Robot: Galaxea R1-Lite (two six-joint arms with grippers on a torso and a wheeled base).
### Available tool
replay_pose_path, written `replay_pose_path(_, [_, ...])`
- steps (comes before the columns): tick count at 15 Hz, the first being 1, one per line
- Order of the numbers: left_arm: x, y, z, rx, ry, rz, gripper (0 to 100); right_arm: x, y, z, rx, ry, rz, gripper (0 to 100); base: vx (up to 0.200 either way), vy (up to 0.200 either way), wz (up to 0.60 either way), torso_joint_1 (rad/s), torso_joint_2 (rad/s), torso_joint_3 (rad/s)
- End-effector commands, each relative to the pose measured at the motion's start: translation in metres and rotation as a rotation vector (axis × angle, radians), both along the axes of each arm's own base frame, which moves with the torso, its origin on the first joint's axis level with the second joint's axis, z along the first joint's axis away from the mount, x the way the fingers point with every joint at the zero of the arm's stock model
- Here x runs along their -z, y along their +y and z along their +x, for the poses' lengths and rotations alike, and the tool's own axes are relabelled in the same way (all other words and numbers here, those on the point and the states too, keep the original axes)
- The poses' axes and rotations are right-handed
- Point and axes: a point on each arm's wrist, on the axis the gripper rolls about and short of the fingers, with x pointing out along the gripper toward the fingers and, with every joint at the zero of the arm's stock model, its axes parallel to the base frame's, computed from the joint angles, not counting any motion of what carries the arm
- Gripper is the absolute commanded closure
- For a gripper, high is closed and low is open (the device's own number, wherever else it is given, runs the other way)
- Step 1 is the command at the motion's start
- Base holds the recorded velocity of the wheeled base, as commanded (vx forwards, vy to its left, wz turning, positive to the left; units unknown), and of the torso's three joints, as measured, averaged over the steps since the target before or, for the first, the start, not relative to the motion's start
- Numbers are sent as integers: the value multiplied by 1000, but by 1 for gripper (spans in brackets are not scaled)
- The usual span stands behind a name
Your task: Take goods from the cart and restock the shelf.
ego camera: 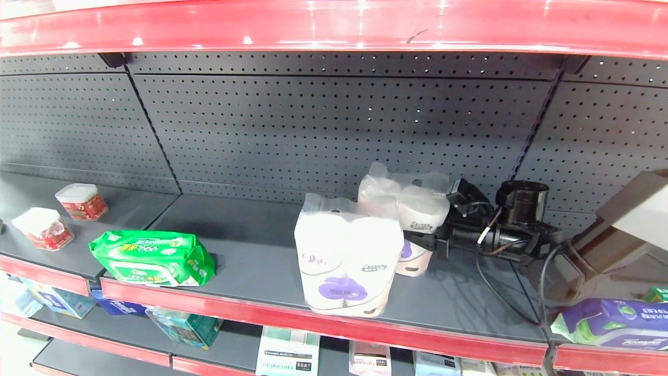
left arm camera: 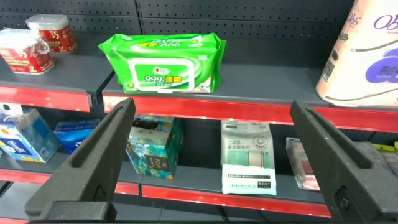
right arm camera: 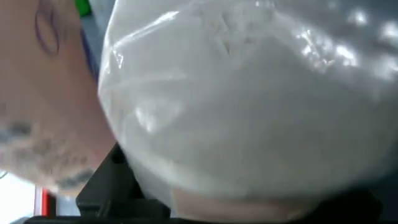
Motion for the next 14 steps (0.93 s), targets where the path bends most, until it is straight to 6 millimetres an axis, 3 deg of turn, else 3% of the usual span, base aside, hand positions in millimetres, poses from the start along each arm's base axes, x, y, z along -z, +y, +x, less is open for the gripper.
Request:
replay_pose_path(1, [0,0,0,0,0,0,0,7,-5,-5,4,13,-24,100,0,0,0,0,0,0])
replay_pose_path(8, [0,0,0,0,0,0,0,-4,-5,17,14,-87,-21,100,0,0,0,0,0,0])
replay_pose_path(14, [0,0,0,0,0,0,0,8,4,25,-19,-70,-17,100,0,0,0,0,0,0])
